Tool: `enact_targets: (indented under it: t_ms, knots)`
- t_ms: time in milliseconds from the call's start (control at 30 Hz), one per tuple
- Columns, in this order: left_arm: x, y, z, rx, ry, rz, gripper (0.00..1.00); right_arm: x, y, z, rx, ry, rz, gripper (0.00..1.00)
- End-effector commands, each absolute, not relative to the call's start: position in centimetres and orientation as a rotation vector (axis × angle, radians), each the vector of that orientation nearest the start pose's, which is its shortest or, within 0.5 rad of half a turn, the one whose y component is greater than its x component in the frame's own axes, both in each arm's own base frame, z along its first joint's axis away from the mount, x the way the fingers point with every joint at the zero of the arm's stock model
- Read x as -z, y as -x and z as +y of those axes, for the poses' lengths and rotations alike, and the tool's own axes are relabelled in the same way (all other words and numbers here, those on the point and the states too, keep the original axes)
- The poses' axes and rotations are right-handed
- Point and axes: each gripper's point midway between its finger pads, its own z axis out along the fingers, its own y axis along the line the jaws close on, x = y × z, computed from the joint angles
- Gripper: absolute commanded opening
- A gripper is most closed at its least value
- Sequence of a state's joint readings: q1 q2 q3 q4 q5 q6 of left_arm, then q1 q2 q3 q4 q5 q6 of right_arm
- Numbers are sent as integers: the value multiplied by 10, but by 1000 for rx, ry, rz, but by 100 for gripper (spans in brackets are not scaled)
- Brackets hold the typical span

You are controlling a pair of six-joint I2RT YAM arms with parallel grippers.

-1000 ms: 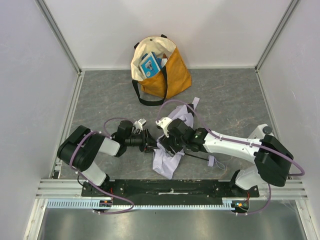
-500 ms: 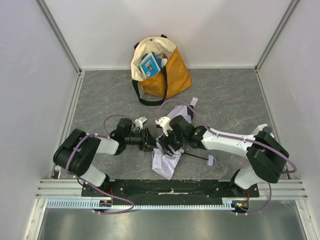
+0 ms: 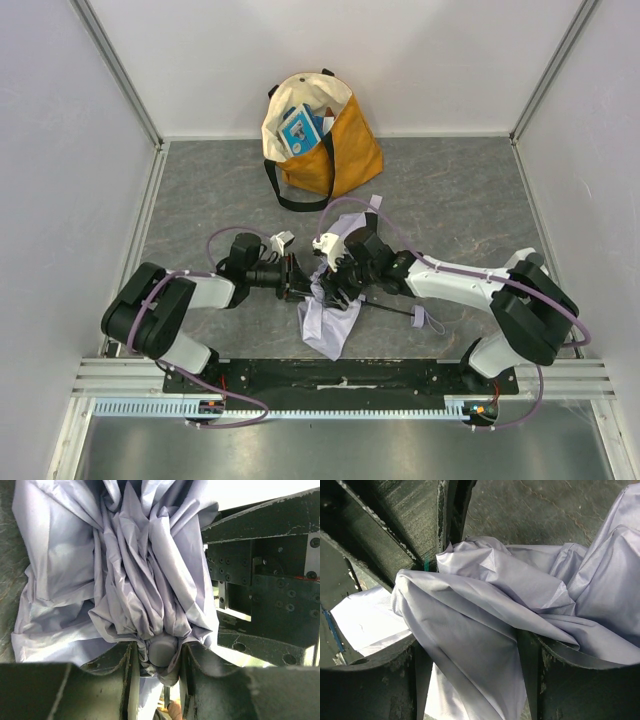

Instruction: Put away the umbrella

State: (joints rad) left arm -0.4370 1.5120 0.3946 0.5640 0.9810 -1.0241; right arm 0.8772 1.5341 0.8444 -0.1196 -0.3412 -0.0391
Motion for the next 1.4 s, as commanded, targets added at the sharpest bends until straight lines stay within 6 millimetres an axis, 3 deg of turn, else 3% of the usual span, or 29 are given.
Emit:
enact_targets:
  t_ms: [0,200,433,533,667,733,800,867,933,1133,1267,1367]
  knots:
    - [-187,-153,-276,2081,-552,2095,2,-32,-173,320,-845,1348,2139,70]
    - [-199,-147,-273,2088,-643,2041,2,-32,-164,328,-942,1384,2118,67]
    - [-212,-143,-271,2084,-726,1995,2,-40,-149,330,-1048,1409,2083,22]
    - [-213,-145,-272,2064,-735,1987,2,-56,-156,339,-1062,1360,2008,3]
    - [-218,-148,-274,2035,-738,1977,2,-66,-164,337,-1016,1318,1998,0]
    - [-218,-154,-275,1958,-724,1993,12,-67,-171,334,-961,1283,2017,0]
    - [-215,-163,-275,1839,-671,2061,37,-65,-184,325,-854,1217,2068,0]
    - [-216,-172,-270,1703,-632,2092,53,-63,-199,312,-719,1150,2110,0]
    - [-220,-183,-263,1547,-587,2115,61,-66,-214,297,-579,1048,2170,0]
    - [-224,-228,-216,994,-303,2204,66,-106,-262,243,-110,848,2224,0]
    - [-258,-233,-185,828,-188,2079,68,-144,-290,214,114,740,2198,0]
    - [-280,-227,-175,801,-180,2011,69,-172,-306,190,266,665,2178,0]
